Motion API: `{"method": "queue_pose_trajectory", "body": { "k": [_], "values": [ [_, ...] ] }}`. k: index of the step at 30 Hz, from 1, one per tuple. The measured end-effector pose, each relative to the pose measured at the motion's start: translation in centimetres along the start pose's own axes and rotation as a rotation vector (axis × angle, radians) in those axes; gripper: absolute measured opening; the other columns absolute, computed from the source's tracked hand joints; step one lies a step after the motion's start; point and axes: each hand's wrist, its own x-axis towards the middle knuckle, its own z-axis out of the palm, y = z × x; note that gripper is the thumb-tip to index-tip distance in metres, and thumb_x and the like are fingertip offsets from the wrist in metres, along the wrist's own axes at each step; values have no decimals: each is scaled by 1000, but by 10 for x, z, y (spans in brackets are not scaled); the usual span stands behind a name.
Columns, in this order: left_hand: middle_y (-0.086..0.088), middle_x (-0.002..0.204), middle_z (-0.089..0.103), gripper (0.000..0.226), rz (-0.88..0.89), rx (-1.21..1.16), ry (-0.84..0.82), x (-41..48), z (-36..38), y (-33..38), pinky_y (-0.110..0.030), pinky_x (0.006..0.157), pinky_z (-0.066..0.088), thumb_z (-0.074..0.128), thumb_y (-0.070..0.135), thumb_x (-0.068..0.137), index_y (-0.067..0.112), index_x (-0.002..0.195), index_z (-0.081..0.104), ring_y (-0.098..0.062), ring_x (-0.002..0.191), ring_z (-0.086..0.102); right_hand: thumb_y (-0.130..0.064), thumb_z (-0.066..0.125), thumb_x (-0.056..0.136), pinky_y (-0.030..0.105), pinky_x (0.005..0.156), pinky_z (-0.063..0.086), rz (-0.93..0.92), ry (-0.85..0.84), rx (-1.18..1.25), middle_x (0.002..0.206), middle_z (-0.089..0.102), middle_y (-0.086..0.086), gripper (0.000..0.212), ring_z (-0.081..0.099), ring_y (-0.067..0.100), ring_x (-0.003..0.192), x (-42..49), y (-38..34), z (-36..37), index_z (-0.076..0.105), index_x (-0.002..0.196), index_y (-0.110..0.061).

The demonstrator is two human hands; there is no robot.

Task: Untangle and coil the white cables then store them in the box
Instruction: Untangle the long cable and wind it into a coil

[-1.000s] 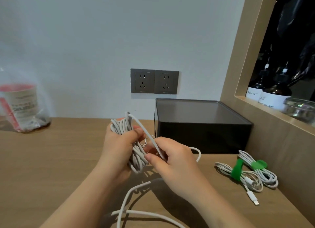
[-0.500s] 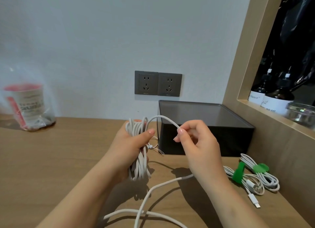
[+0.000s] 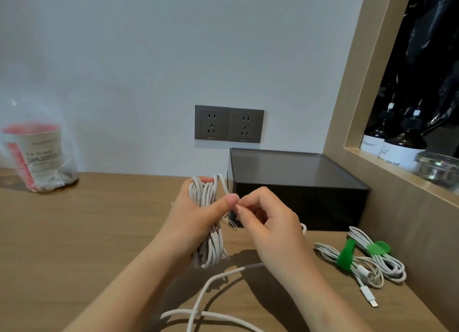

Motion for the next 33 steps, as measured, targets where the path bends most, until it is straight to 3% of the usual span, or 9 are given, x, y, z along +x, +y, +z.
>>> {"method": "queue_pose_trajectory", "body": {
  "k": [3,6,11,16,19,21,25,30,33],
  "values": [
    [-5,82,58,64,18,-29,34,-1,-1,0,-36,67,51,76,42,47,22,103,51,-17,71,59,-22,61,87,9,64,43,-12,-41,31,72,56,-14,22,54,-3,77,-1,-6,5,54,73,-38],
    [-8,81,53,48,9,-120,115,1,-2,-2,-42,72,52,79,31,62,19,98,49,-23,72,57,-18,63,86,10,68,45,-25,-77,93,79,60,-20,29,56,-4,85,-1,-9,7,59,76,-45],
    [-10,71,54,21,13,-199,283,8,-5,-4,-34,54,50,60,4,86,13,98,46,-19,58,57,-18,61,87,5,71,44,-28,-134,41,83,56,-26,31,53,-7,92,-2,-10,11,54,80,-47],
    [-7,68,63,26,-33,-487,361,13,-12,2,-37,53,59,55,3,91,8,116,47,-22,56,67,-20,61,88,10,67,46,57,-92,-150,78,53,-15,24,52,-2,82,0,-1,8,46,78,-36],
    [-9,75,67,16,-88,-649,370,16,-20,8,-43,51,58,53,6,93,10,106,45,-20,50,67,-21,59,89,24,71,50,71,-71,-309,79,53,-13,14,54,6,78,2,10,2,51,80,-29],
    [-6,66,68,5,-120,-798,352,20,-29,11,-45,45,56,49,10,95,12,94,45,-17,48,67,-20,58,89,27,67,47,121,-6,-342,78,55,-10,15,54,12,76,6,18,-8,53,78,-29],
    [0,51,62,25,-204,-1031,252,21,-35,13,-45,49,57,47,19,97,11,74,47,-8,48,65,-20,54,93,19,56,46,429,137,33,71,62,-1,10,58,10,62,12,20,-20,60,86,-22],
    [4,49,55,39,-248,-1122,104,23,-36,5,-29,50,58,50,23,90,8,55,55,-5,44,59,-15,47,96,20,40,44,840,113,862,50,51,2,18,47,9,39,12,10,-19,62,95,-6],
    [3,48,53,22,-200,-1063,24,21,-40,2,-19,41,49,73,17,68,10,55,58,-8,41,54,-18,48,95,17,35,30,838,72,814,46,41,-1,19,32,6,35,12,15,-21,62,96,-5]
  ]
}}
